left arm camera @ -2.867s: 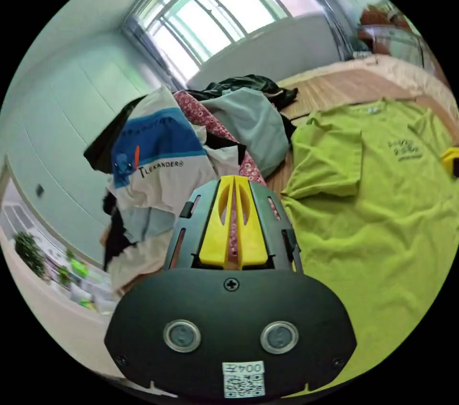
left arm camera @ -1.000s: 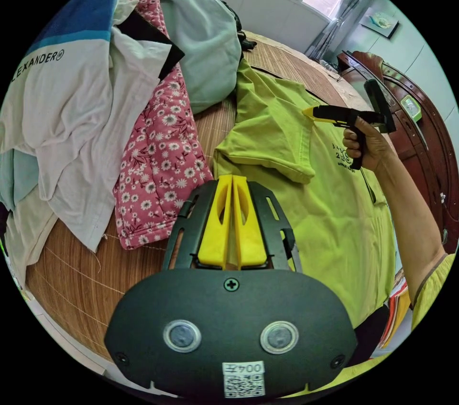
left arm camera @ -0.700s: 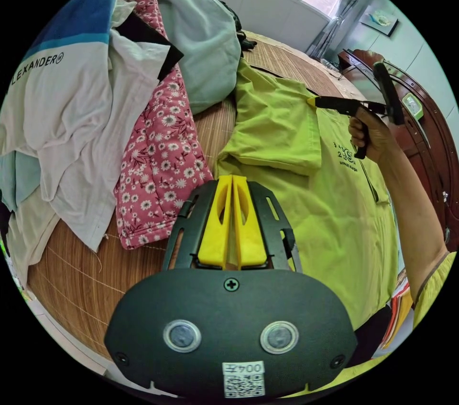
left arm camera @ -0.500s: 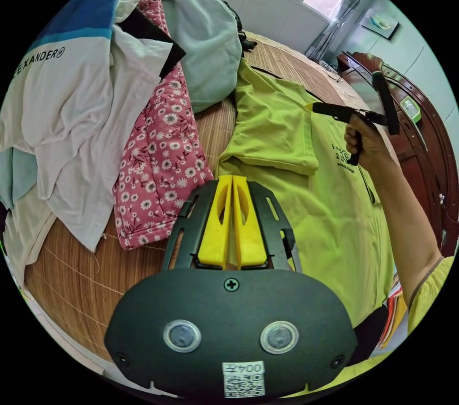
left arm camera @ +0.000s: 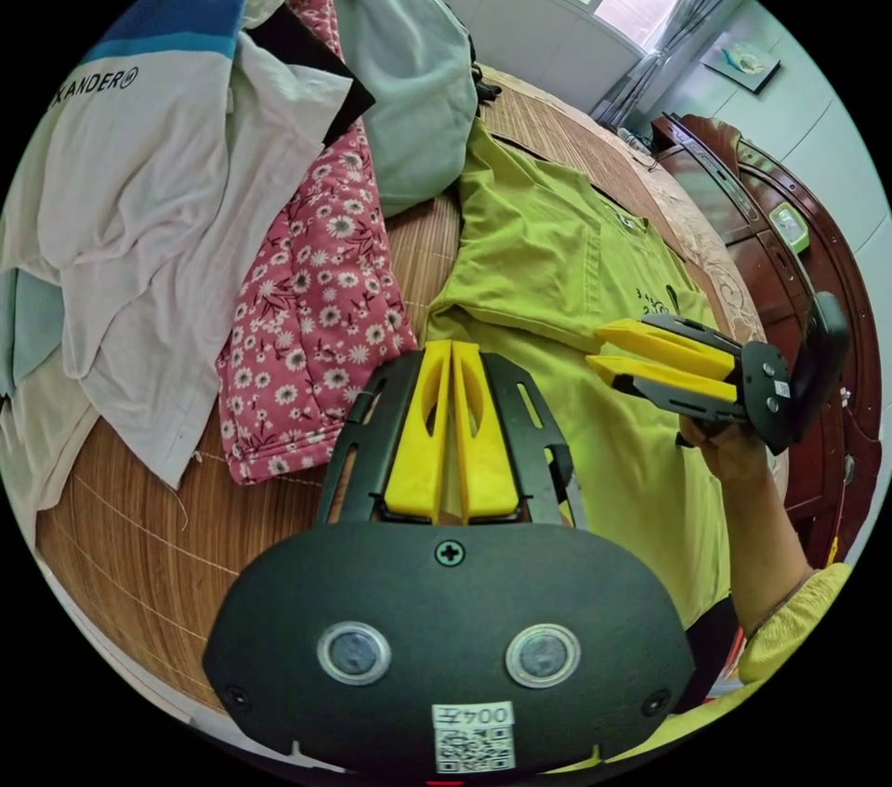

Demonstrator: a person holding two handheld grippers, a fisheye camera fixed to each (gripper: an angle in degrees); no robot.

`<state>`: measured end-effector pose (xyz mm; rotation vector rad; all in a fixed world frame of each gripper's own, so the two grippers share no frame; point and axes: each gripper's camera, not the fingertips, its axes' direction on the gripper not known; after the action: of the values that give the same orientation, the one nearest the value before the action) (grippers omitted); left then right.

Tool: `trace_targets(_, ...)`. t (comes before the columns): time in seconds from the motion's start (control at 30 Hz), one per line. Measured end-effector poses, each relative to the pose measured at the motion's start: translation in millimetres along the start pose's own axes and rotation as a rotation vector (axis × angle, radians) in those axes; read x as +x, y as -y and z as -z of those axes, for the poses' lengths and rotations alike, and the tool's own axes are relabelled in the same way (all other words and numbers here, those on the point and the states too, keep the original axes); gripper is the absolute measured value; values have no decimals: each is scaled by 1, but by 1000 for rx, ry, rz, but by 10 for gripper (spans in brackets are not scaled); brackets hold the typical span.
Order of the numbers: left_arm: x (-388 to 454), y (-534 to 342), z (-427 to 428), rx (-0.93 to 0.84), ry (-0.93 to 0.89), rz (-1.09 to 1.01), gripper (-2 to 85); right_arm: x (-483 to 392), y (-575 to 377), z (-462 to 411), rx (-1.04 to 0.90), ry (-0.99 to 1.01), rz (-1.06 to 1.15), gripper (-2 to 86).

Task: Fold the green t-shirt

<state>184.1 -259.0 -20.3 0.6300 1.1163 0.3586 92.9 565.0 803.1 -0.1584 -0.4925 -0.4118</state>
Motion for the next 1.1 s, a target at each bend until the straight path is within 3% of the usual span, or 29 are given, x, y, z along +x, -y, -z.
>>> trace_targets(0.17,-2,-3,2,0,-13,10,1,-17,4,-2,-8,-121,35,43)
trace_targets(0.3,-1,-6,3,-1,-14,11,1,-27,5,-6,-39,-80,48,4)
trace_targets(0.53,5,-15,2,-2,-7,7,1,-7,12,26,89,24,-103,52)
trace_targets(0.63,6,-20,2,-3,-12,8,1,-11,39,-3,-97,85,-63,64)
trace_targets(0.87,14,-35,-2,-4,-11,6,2,35,101,32,121,41,-211,28)
trace_targets(1.0,16,-44,-5,-8,-21,9,1,63,148,-29,-139,106,-264,36)
trace_targets(1.1,18,-53,-7,-9,-37,15,1,55,146,24,15,137,-293,40)
